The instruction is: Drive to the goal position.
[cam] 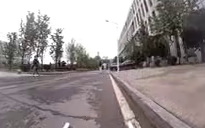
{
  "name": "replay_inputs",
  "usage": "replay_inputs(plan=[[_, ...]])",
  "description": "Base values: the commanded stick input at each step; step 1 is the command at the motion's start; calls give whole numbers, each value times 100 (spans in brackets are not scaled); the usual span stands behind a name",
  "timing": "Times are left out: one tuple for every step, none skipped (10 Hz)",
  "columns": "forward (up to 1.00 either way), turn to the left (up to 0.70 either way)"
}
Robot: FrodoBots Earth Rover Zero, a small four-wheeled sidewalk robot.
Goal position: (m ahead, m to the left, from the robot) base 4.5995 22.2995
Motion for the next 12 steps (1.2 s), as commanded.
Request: replay_inputs(plan=[[45, 27], [45, 27], [45, 27], [45, 27], [45, 27], [45, 27], [45, 27], [45, 27], [45, 27], [45, 27], [45, 27], [45, 27]])
